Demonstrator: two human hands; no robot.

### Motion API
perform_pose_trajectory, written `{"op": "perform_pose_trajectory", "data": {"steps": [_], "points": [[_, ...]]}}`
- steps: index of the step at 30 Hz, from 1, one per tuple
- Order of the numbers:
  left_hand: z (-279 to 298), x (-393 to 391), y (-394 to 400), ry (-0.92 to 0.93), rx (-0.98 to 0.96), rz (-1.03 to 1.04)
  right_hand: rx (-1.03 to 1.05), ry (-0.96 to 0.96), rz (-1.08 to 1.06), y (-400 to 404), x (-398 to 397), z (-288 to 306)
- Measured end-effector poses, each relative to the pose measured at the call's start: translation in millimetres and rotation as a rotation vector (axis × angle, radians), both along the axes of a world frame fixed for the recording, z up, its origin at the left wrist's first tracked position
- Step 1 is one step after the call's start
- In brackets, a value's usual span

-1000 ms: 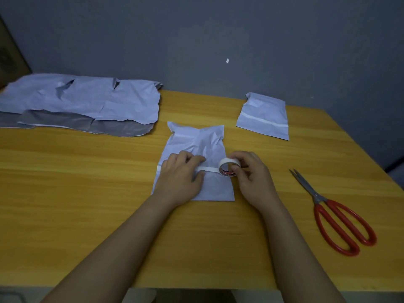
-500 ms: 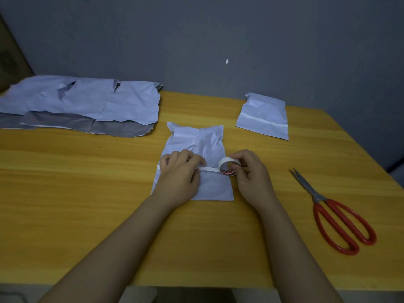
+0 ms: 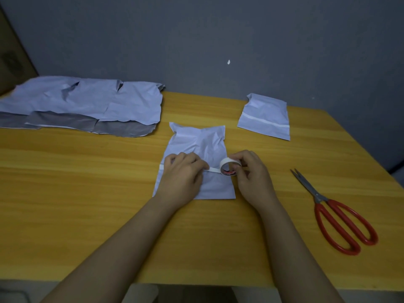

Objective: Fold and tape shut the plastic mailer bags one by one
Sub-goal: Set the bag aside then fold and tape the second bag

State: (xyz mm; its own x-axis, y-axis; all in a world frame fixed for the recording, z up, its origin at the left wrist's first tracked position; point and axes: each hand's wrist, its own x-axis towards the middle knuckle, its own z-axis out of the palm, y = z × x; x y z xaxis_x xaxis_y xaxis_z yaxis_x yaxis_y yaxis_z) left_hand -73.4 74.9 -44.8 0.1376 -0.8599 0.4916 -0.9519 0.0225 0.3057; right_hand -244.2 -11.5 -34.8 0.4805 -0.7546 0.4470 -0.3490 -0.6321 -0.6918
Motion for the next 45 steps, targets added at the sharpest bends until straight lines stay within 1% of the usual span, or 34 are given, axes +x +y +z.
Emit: {"op": "perform_pose_trajectory", "data": {"steps": [8, 14, 18, 24, 29, 38, 40, 42, 43, 45], "points": [[4.7, -1.2, 2.2, -0.03, 0.08, 0.008, -0.061, 0.025, -0.034, 0.6, 3.9, 0.0], [5.7, 1.2, 1.4, -0.015, 0.108, -0.054, -0.077, 0.003, -0.027, 0.7, 4.9, 0.3], [6.6, 1.2, 1.5, -0.061, 0.111, -0.056, -0.082, 0.024, -0.024, -0.1, 3.5, -2.2], [13.7, -2.0, 6.9, -0.196, 0.163, -0.056, -0.097, 0.037, -0.036, 0.1, 3.9, -2.6], [20.3, -9.1, 23.9, -0.197, 0.363, -0.06, -0.113, 0.045, -0.035, -0.2, 4.5, -2.8], [24.0, -31.4, 30.5, -0.369, 0.515, 0.058, -0.088, 0.055, -0.048, 2.3, 4.8, -0.9], [26.0, -32.9, 31.8, -0.33, 0.516, 0.053, -0.082, 0.053, -0.052, 3.0, 4.7, -0.8], [27.7, -29.9, 34.3, -0.192, 0.471, 0.029, -0.082, 0.051, -0.054, 3.6, 4.6, -1.2], [28.4, -26.4, 35.8, -0.084, 0.435, 0.008, -0.083, 0.048, -0.053, 3.7, 4.4, -1.6], [26.8, -17.2, 39.1, 0.199, 0.355, -0.024, -0.083, 0.041, -0.05, 3.7, 3.9, -2.1]]}}
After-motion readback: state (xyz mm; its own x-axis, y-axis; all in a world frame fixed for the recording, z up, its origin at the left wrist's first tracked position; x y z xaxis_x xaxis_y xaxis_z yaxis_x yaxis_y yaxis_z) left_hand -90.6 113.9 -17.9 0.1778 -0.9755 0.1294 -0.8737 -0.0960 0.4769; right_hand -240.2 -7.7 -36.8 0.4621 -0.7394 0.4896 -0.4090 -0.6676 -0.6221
